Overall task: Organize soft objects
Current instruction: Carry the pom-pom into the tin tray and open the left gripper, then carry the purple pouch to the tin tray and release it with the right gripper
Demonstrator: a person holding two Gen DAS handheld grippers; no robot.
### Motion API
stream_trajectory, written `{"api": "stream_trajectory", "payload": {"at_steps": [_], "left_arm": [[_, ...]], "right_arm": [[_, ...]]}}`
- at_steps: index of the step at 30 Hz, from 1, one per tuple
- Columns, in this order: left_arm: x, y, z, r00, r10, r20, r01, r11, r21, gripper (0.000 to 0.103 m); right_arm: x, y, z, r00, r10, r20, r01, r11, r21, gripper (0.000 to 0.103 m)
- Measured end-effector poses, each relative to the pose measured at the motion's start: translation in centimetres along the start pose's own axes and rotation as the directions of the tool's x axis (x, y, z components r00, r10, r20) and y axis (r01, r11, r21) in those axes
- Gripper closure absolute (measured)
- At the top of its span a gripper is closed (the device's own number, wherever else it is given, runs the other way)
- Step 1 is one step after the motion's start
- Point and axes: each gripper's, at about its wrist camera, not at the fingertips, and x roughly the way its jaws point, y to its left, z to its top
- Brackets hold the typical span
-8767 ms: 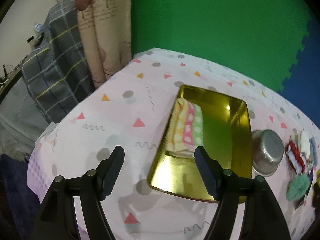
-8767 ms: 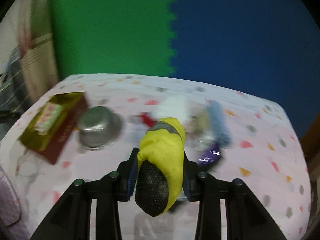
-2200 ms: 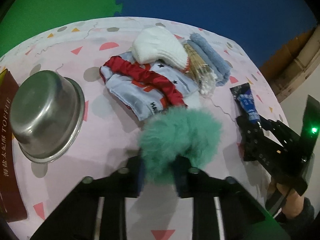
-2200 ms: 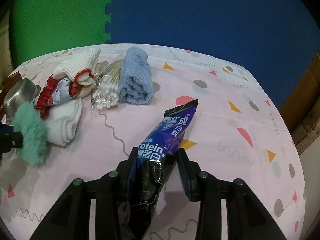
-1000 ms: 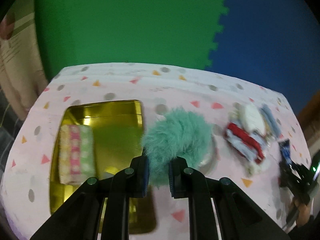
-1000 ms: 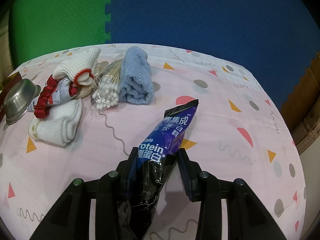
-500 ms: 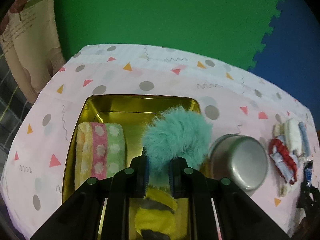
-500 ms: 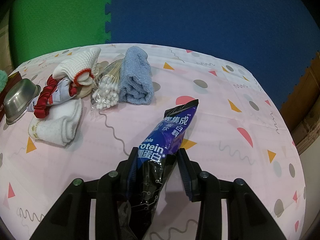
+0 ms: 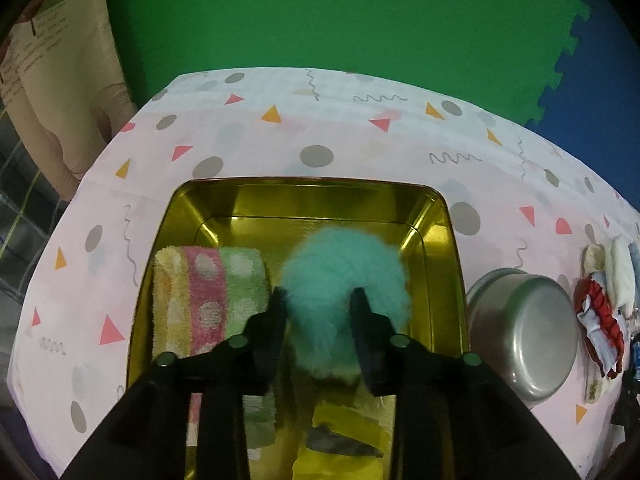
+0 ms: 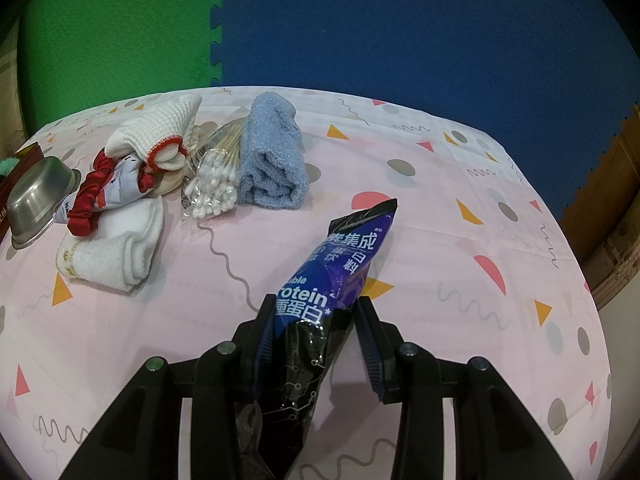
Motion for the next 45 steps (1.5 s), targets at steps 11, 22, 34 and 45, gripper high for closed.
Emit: {"api": "stream_trajectory", "payload": {"at_steps": [11, 22, 34, 45], "left_arm": [[-5.3, -0.8, -3.6, 0.99, 0.058, 0.13, -0.059, 0.998, 0.007, 0.047], [-9.5, -2.2, -9.2, 0.979, 0.073, 0.189, -0.079, 0.997, 0.024, 0.039], [-10.1, 0.4, -12.2, 0.972, 0.142, 0.186, -0.126, 0.987, -0.095, 0.025], [-10.6, 0.5, -12.3, 0.967, 0.15, 0.206, -0.137, 0.988, -0.076, 0.02]], "right_arm": [[0.0, -0.1, 0.1, 1.0, 0.003, -0.002, -0.003, 1.0, 0.003, 0.063], [0.1, -0.1, 0.0, 1.0, 0.009, -0.003, -0.009, 1.0, 0.009, 0.063], [-0.6, -0.1, 0.0, 1.0, 0.022, 0.004, -0.022, 1.0, 0.02, 0.068], [-4.5, 3.2, 1.0, 0.997, 0.065, 0.046, -0.065, 0.998, 0.001, 0.068]]}}
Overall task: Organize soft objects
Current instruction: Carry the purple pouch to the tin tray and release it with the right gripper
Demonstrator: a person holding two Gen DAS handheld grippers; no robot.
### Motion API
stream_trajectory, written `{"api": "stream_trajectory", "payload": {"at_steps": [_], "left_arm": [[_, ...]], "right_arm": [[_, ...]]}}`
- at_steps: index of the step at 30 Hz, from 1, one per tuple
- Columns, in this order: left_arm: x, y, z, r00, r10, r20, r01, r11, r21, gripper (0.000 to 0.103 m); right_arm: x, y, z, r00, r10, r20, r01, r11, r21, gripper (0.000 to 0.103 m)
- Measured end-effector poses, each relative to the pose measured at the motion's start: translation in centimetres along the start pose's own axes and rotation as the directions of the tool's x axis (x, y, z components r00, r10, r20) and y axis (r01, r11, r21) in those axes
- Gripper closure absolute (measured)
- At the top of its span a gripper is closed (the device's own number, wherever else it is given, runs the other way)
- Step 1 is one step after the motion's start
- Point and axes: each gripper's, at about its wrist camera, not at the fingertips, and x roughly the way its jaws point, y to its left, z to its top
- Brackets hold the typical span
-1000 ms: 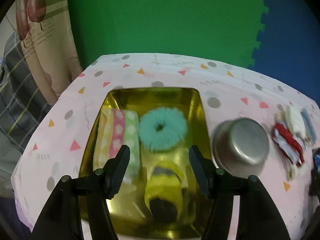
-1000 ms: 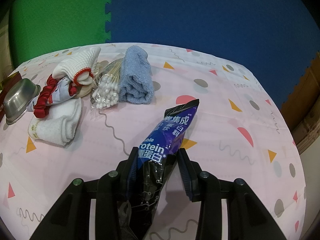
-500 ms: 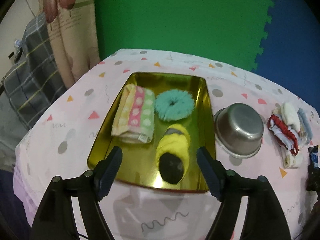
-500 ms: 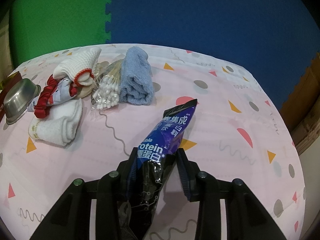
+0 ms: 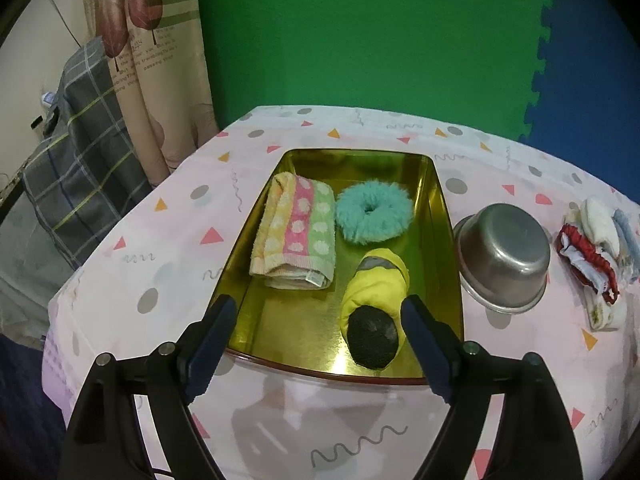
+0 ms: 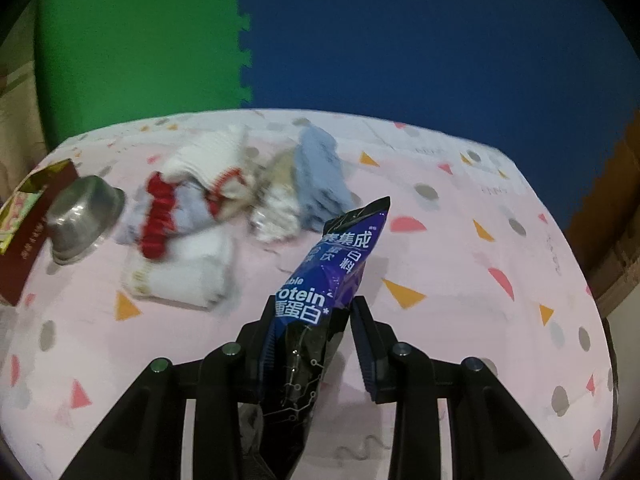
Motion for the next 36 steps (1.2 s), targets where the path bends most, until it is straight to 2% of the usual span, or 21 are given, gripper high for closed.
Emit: {"api": "stream_trajectory", "payload": {"at_steps": [8, 16, 24, 36], "left_arm": [[0.0, 1.7, 0.4, 1.0, 0.002, -0.009, -0.002, 0.999, -0.045, 0.02], [0.3, 4.7, 1.1, 1.0, 0.022, -0.012, -0.024, 0.991, -0.13, 0.02], [0.7, 7.4, 1.4, 0.998, 0.06, -0.033, -0.065, 0.98, -0.186, 0.02], [0.3, 11.8, 2.0, 0.992, 0.119, -0.029, -0.123, 0.956, -0.265, 0.02]], "right_arm": [[-2.0, 5.1, 1.3, 0.998, 0.064, 0.028, -0.062, 0.995, -0.074, 0.068], [-3.3, 10.2, 2.0, 0.985, 0.173, 0.02, -0.169, 0.978, -0.121, 0.068], [-4.3, 16.7, 3.0, 0.948, 0.319, 0.0, -0.315, 0.937, -0.148, 0.068], [-5.5, 28.8, 5.3, 0.888, 0.459, -0.018, -0.441, 0.841, -0.314, 0.068]]}}
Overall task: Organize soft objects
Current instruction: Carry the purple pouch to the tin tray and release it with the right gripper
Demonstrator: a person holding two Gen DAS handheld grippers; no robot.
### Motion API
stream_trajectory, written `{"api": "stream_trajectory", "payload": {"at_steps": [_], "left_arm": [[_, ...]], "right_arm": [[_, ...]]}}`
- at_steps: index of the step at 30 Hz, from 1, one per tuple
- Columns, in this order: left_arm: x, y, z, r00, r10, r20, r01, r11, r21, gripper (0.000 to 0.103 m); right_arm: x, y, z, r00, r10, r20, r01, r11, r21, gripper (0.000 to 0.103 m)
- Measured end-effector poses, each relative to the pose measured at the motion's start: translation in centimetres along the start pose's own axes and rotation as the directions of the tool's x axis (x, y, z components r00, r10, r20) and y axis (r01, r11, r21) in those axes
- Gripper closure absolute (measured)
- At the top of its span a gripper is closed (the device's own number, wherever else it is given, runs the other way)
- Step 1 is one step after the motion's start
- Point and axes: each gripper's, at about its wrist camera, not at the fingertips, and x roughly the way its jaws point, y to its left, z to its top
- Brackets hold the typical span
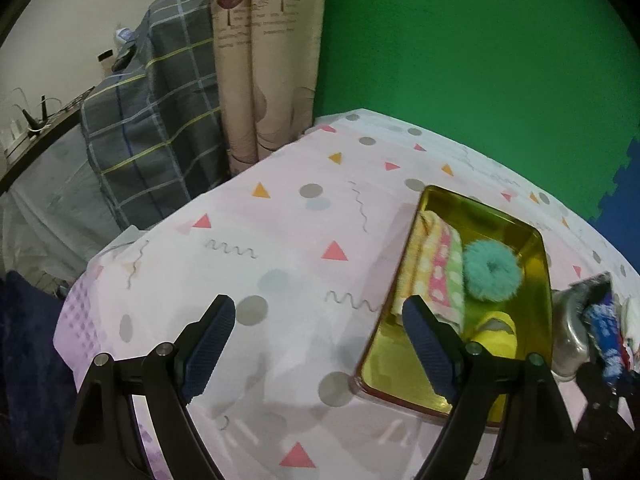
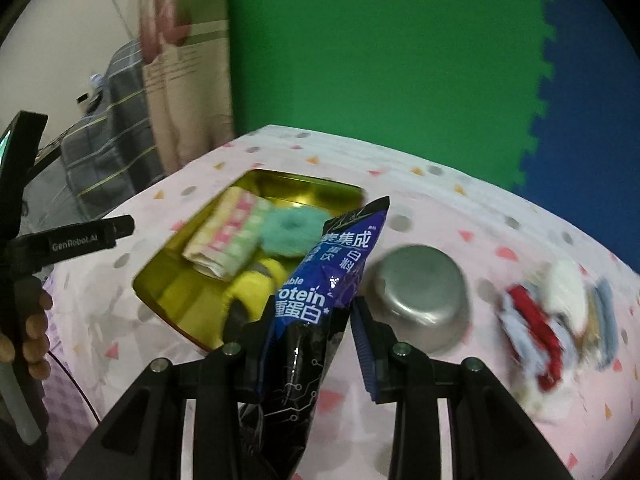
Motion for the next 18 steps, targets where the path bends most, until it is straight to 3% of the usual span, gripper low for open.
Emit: {"api": "stream_trajectory", "payload": {"at_steps": [8, 18], "left_arm": [[0.5, 0.7, 0.1, 1.0, 0.003, -0.014, -0.004, 1.0, -0.029, 0.02], [1.1, 0.3, -0.2, 1.0, 0.001, -0.031, -0.001, 1.0, -0.017, 0.02]], "right_arm": [[5.3, 3.3, 2.5, 0.996, 0.062, -0.063, -0.064, 0.998, -0.015, 0.068], [9.5, 4.5, 2.7, 0.989, 0.088, -0.116, -0.088, 0.996, 0.004, 0.066]]}}
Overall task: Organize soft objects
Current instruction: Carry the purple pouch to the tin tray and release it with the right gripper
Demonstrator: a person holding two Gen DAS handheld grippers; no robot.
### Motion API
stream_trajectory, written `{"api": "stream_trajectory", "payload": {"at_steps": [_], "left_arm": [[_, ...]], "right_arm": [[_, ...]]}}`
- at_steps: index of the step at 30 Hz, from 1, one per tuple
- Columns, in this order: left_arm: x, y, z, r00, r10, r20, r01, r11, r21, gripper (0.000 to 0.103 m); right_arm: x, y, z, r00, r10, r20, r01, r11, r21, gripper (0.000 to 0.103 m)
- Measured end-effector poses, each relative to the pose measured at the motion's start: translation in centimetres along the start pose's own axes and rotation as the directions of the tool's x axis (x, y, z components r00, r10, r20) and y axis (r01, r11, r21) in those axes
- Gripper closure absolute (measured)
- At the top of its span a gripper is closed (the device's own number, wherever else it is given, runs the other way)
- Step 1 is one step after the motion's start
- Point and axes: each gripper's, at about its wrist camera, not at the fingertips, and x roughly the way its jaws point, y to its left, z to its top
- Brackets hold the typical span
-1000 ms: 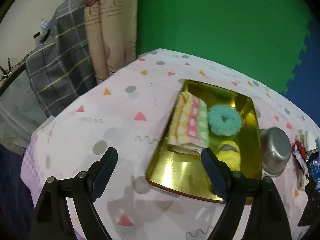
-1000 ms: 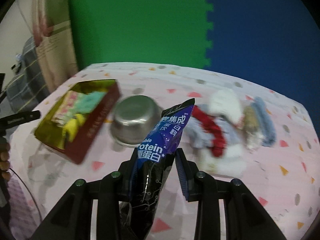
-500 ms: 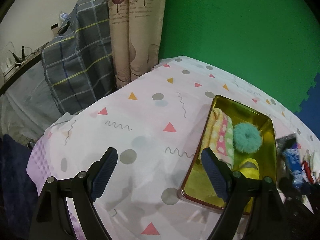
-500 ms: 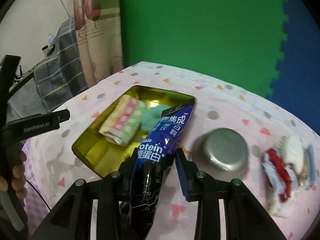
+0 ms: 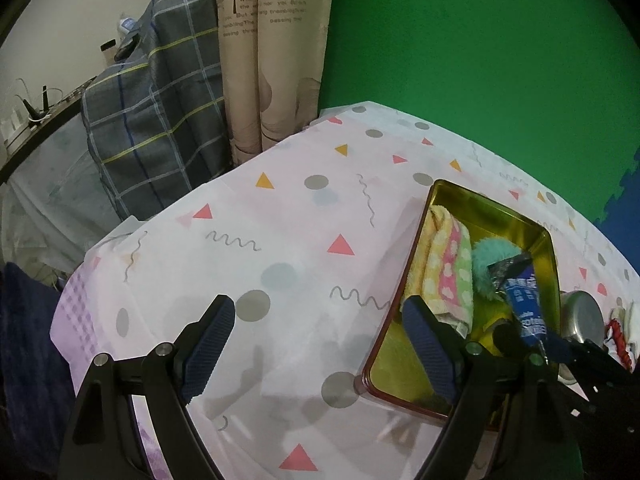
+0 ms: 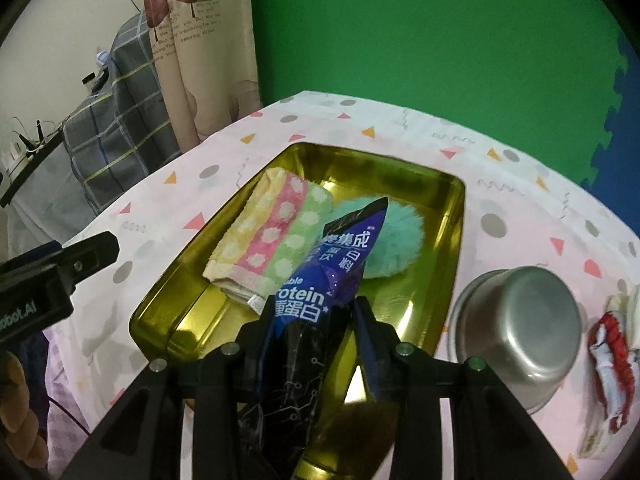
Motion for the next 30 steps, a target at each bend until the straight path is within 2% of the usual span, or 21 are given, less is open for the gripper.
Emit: {"api": "stream_trajectory", "payload": {"at_steps": [2, 5, 12, 17, 24, 28, 30], "left_arm": [[0.0, -0.2, 0.0, 1.0, 0.0, -0.001, 0.0, 1.0, 0.005, 0.02], [-0.2, -0.4, -0.1, 1.0, -0.003, 0.007, 0.003, 1.0, 0.011, 0.02], [-0.6, -0.9, -0.2, 1.0, -0.016, 0.018, 0.015, 1.0, 0.02, 0.02], [-0.7, -1.4, -0.4, 0.999, -0.03, 0.011, 0.03, 0.999, 0.027, 0.02], [-1.3, -3.0, -0.9, 0.999, -0.044, 0.029, 0.042, 0.997, 0.072, 0.019], [-1.4, -3.9, -1.2, 0.998, -0.065, 0.02, 0.063, 0.994, 0.092, 0.019], [-1.4, -4.5, -1.4, 0.997, -0.078, 0.013, 0.077, 0.991, 0.106, 0.019]], "right_arm": [[0.2, 0.2, -0.1, 1.0, -0.003, -0.002, 0.003, 1.0, -0.008, 0.065], [-0.2, 0.3, -0.1, 1.0, -0.002, 0.016, 0.002, 1.0, -0.013, 0.05], [-2.9, -0.2, -0.7, 0.998, 0.016, 0.063, -0.016, 1.0, -0.005, 0.05], [-5.8, -1.6, -2.0, 0.996, -0.001, 0.092, 0.0, 1.0, 0.012, 0.05], [-9.9, -6.7, -5.3, 0.987, -0.118, 0.109, 0.113, 0.993, 0.043, 0.05], [-11.7, -12.0, -7.8, 0.974, -0.21, 0.086, 0.2, 0.973, 0.118, 0.05], [-12.4, -14.4, -8.9, 0.967, -0.245, 0.073, 0.232, 0.961, 0.148, 0.042]]}}
